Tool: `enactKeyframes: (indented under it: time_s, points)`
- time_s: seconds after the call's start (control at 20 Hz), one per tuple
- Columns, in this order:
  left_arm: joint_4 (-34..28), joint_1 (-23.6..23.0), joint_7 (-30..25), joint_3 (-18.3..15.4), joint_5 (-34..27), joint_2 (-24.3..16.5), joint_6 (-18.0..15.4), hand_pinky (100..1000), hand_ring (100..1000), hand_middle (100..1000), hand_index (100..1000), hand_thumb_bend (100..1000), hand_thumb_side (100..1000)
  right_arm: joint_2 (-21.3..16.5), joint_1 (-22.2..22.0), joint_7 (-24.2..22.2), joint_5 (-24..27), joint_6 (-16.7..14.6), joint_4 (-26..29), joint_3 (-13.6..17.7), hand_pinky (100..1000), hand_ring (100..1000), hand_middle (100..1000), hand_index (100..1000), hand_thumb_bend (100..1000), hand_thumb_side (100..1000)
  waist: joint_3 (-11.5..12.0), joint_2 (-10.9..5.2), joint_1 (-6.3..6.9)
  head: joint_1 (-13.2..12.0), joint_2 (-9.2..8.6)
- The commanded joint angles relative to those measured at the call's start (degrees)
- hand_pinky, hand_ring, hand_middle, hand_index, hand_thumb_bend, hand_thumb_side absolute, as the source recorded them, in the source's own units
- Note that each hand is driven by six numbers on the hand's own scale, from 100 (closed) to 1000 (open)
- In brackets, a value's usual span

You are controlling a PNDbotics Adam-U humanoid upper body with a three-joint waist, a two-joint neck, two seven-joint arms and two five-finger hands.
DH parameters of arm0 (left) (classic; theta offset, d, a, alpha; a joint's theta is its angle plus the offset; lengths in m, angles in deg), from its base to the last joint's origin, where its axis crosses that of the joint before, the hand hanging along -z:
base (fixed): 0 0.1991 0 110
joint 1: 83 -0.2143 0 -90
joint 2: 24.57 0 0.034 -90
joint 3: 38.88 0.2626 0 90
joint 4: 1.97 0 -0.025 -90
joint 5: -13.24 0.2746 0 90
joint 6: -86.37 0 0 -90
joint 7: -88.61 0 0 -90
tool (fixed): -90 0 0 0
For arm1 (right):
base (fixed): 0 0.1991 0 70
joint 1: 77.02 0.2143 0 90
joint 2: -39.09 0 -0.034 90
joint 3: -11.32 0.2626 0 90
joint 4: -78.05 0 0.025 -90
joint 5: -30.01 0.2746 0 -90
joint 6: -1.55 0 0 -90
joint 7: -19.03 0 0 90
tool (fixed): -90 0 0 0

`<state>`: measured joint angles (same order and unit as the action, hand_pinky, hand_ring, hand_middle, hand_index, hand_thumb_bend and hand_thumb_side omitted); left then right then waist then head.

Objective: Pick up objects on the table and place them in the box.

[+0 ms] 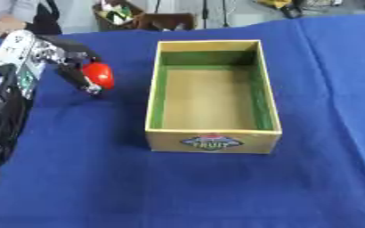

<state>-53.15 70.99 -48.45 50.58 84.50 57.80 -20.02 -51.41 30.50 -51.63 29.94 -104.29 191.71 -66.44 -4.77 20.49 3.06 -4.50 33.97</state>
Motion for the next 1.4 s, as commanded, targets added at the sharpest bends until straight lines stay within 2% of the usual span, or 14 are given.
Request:
enactKeyframes:
  time_s: [0.05,0.1,0.2,0.25,0.35,0.45,0.6,0.75,0.8,0.85,1.05,1.2,1.4]
  points:
    - [-0.13,1.36,-3.48,-0.66,0.94,-0.94,-3.93,432,687,900,1000,370,624,-1.4,0.61,-0.21,-0.23,-0.09,0.93,0.03,754,770,636,772,100,1000,-0.18,-1.0,-0.2,-0.35,-0.78]
    - [0.0,1.37,-3.43,-0.63,1.23,-0.93,-3.87,426,681,897,1000,346,604,-1.4,0.62,-0.18,-0.23,-0.1,0.93,0.04,754,770,636,772,100,1000,-0.23,-0.96,-0.21,-0.39,-0.8]
    - [0.16,1.4,-3.1,-0.66,1.63,-0.82,-3.78,405,659,885,1000,241,528,-1.38,0.66,-0.13,-0.2,-0.09,0.93,0.03,754,770,635,771,100,1000,-0.29,-0.87,-0.21,-0.44,-0.86]
    - [0.2,1.41,-2.83,-0.69,1.72,-0.75,-3.75,385,638,870,1000,160,467,-1.36,0.66,-0.1,-0.18,-0.07,0.93,0.03,755,770,635,771,100,1000,-0.31,-0.82,-0.2,-0.44,-0.85]
    - [0.36,1.41,-2.27,-0.74,1.63,-0.64,-3.64,369,625,857,1000,100,412,-1.33,0.65,-0.03,-0.16,-0.03,0.93,0.03,754,770,634,771,100,1000,-0.32,-0.75,-0.18,-0.4,-0.77]
    - [0.57,1.4,-1.81,-0.81,1.3,-0.54,-3.39,354,620,847,1000,100,373,-1.32,0.65,0.04,-0.13,0.0,0.93,0.02,754,770,633,770,100,1000,-0.33,-0.69,-0.15,-0.33,-0.67]
    - [0.86,1.39,-1.12,-1.04,0.0,-0.27,-2.92,324,604,813,1000,100,388,-1.29,0.67,0.09,-0.08,0.02,0.93,0.0,755,770,632,770,100,1000,-0.4,-0.62,-0.12,-0.25,-0.69]
    - [0.87,1.38,0.05,-1.06,-1.37,-0.13,-2.47,279,568,735,938,100,397,-1.25,0.68,0.14,-0.05,0.03,0.93,0.01,755,770,632,770,100,1000,-0.53,-0.57,-0.09,-0.25,-0.75]
    - [0.83,1.39,0.5,-1.04,-1.62,-0.09,-2.34,216,515,624,853,100,399,-1.24,0.69,0.16,-0.03,0.02,0.93,0.01,755,771,632,770,100,1000,-0.59,-0.54,-0.08,-0.27,-0.74]
    - [0.88,1.36,0.88,-1.01,-1.77,-0.04,-2.2,195,500,596,817,100,392,-1.24,0.72,0.17,-0.01,0.0,0.93,0.01,755,771,632,770,100,1000,-0.64,-0.51,-0.06,-0.29,-0.75]
    - [1.45,1.27,2.01,-1.14,-2.1,0.09,-1.49,109,445,514,712,100,411,-1.23,0.75,0.25,0.02,0.0,0.93,0.03,756,771,631,770,100,1000,-0.78,-0.42,-0.01,-0.25,-0.79]
    - [1.4,1.27,3.56,-1.16,-2.48,0.25,-0.93,100,412,485,672,100,440,-1.2,0.76,0.28,0.04,0.06,0.93,-0.01,756,771,631,770,100,1000,-0.81,-0.41,0.07,-0.08,-0.79]
    - [1.12,1.33,5.57,-0.9,-1.15,0.21,-0.09,100,376,459,606,100,382,-1.19,0.77,0.33,0.11,0.03,0.93,0.01,756,771,630,770,100,1000,-0.94,-0.5,0.1,-0.07,-0.72]
